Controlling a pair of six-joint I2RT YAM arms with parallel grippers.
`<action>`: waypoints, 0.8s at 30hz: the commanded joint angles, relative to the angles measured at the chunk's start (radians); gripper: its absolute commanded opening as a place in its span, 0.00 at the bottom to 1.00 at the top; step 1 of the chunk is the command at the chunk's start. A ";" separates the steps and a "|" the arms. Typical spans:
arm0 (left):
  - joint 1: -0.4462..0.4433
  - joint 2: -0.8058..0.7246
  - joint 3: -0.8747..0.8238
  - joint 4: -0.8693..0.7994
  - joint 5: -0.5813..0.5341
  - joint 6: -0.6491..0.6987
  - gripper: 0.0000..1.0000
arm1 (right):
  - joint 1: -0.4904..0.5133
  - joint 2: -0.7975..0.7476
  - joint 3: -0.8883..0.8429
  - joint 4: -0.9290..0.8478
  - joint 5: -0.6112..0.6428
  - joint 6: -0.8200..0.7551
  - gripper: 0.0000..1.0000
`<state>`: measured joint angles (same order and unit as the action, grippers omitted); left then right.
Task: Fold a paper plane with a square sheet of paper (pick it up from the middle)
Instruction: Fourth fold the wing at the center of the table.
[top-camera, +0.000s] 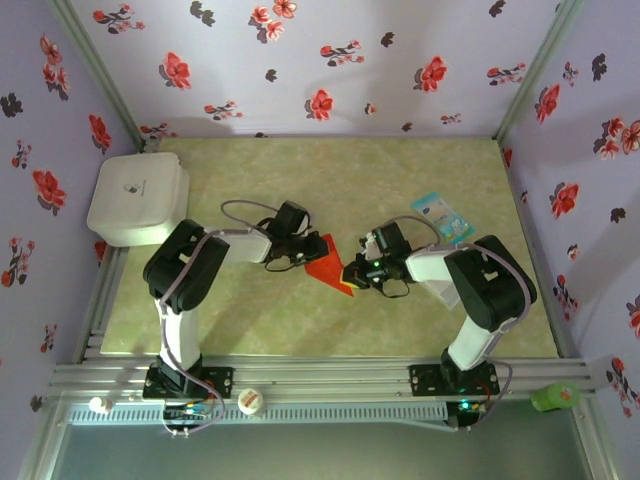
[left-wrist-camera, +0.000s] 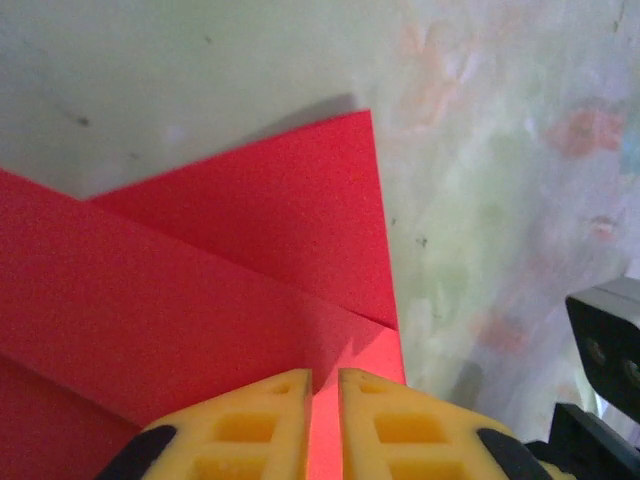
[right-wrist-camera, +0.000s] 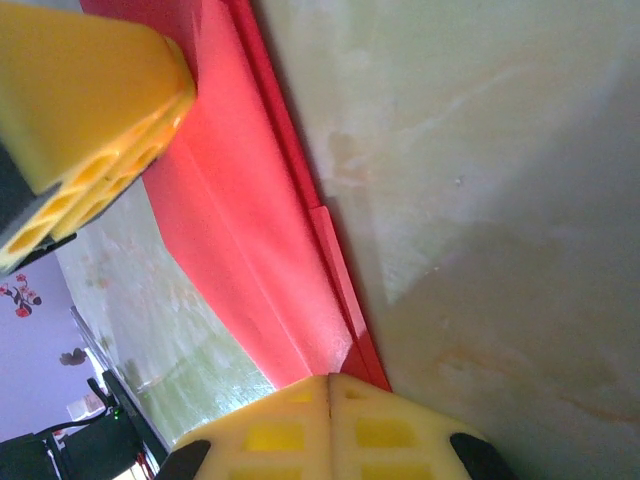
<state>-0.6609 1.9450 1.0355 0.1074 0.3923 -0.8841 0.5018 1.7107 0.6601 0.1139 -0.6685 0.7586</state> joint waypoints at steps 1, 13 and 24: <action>0.002 0.023 -0.028 -0.001 -0.015 -0.001 0.14 | 0.000 0.024 -0.027 -0.178 0.096 -0.016 0.00; 0.017 0.013 -0.083 0.009 -0.045 -0.002 0.09 | 0.033 -0.049 0.097 -0.124 0.021 0.036 0.01; 0.017 0.019 -0.073 0.005 -0.032 0.003 0.09 | 0.057 0.123 0.173 -0.109 0.040 0.036 0.03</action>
<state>-0.6556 1.9381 0.9844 0.1902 0.3901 -0.8871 0.5484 1.8050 0.8249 0.0288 -0.6361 0.7967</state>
